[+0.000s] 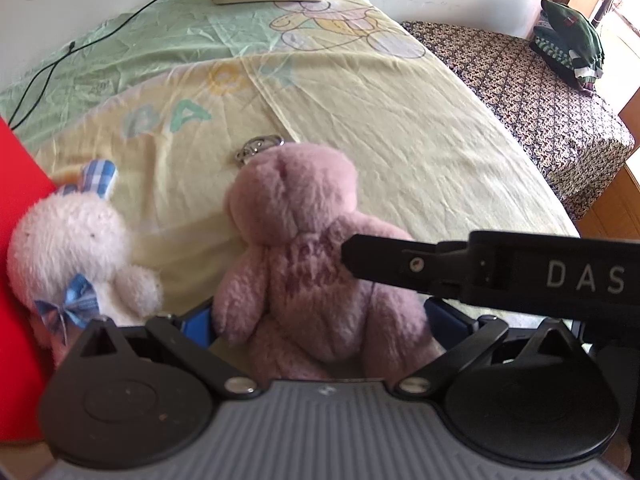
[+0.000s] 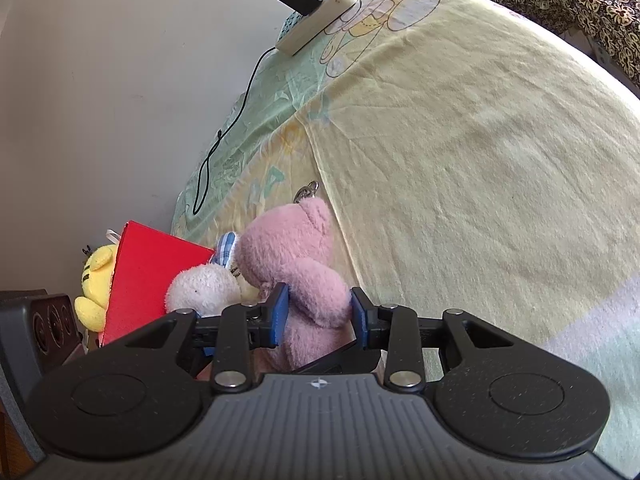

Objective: Organize objects
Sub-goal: 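Lift the teddy bear off the bed with the right gripper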

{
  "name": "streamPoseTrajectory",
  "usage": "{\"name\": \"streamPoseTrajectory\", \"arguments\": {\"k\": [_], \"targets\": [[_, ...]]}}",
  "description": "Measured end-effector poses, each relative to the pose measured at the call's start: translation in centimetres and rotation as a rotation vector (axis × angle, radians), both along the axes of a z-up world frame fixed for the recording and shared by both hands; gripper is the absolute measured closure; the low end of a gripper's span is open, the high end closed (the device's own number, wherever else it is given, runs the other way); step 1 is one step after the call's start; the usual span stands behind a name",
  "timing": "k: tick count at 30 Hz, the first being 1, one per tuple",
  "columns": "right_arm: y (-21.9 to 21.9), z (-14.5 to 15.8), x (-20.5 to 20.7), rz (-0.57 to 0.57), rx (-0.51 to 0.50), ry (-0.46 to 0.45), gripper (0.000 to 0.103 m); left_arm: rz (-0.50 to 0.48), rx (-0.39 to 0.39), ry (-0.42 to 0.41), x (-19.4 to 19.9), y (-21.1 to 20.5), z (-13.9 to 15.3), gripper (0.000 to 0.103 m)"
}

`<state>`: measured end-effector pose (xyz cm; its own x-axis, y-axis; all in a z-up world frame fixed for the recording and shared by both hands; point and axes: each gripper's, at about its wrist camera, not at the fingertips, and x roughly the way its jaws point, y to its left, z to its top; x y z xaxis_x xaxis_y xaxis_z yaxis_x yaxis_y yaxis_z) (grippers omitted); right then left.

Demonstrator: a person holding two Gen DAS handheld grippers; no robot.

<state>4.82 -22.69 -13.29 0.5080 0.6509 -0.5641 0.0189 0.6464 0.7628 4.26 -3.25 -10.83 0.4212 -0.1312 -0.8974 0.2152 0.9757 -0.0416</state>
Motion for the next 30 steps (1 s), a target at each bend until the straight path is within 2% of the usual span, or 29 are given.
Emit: {"name": "streamPoseTrajectory", "arguments": {"k": [8,21,30], "targets": [[-0.15,-0.36,-0.24,-0.025,0.024,0.010,0.068,-0.014,0.013,0.004,-0.12,-0.23,-0.02,0.001],[0.28,-0.23,-0.08,-0.031,0.004,0.014,0.065,0.005,0.017,0.005,-0.26,-0.26,0.01,0.004],[0.78,0.64,-0.29,0.012,0.008,-0.001,0.072,0.022,0.022,0.013,-0.60,-0.03,0.23,0.009]]}}
